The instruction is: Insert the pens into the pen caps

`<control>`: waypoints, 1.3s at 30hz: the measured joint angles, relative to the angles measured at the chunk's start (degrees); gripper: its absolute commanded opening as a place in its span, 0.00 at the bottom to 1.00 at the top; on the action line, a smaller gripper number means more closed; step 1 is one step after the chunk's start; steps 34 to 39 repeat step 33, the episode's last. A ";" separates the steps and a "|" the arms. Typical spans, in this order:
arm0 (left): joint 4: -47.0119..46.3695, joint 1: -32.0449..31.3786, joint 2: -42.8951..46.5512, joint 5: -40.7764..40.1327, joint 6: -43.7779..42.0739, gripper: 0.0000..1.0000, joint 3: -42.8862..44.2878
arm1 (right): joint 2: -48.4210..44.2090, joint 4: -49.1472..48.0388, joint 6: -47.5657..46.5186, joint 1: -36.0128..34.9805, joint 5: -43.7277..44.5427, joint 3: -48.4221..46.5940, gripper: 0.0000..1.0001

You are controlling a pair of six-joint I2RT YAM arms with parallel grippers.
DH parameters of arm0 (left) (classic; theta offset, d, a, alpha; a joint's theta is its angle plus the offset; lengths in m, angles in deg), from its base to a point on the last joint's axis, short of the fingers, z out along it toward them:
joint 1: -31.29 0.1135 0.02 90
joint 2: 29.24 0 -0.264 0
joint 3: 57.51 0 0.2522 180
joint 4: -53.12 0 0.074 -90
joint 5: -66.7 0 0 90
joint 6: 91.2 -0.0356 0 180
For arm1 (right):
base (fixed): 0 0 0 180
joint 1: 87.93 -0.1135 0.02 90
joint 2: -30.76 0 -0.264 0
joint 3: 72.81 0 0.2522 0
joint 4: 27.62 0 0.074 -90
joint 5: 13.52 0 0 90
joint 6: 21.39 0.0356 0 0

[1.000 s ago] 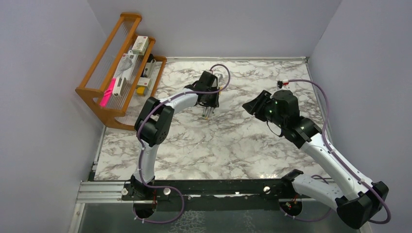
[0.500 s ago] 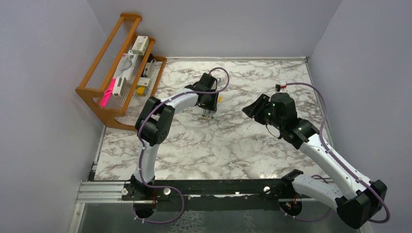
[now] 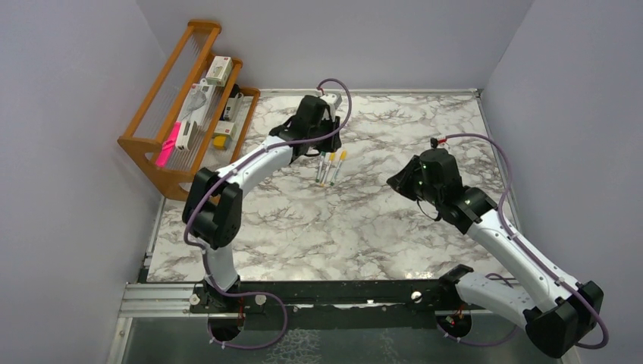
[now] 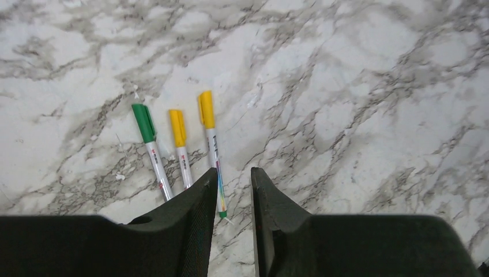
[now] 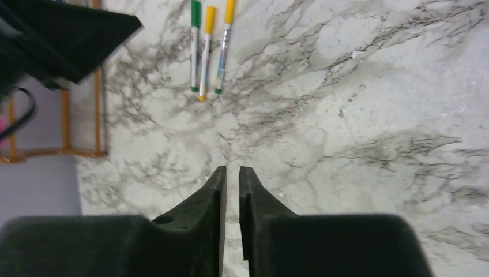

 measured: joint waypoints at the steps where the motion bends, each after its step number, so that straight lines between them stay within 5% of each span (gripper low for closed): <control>1: -1.18 0.00 1.64 0.11 -0.17 0.29 -0.72 | 0.17 0.39 -0.66 0.00 0.15 0.00 0.01; 5: -5.66 0.04 7.61 2.29 -0.37 0.35 -4.35 | 1.38 1.01 -3.91 0.00 -0.09 -0.46 0.06; 8: -8.57 0.17 10.93 4.68 0.46 0.52 -7.06 | 4.11 1.14 -8.13 0.00 -1.29 -2.99 0.44; 12: -11.98 0.63 12.85 7.28 2.84 0.73 -7.85 | 8.90 0.96 -12.85 0.00 -2.89 -8.00 0.71; 16: -13.66 1.29 13.97 8.37 3.82 0.78 -10.10 | 11.45 -0.09 -16.61 0.00 -3.96 -12.68 0.93; 39: -14.40 2.47 13.97 10.64 4.61 0.78 -10.60 | 9.18 -4.87 -19.54 0.00 -4.55 -14.19 1.00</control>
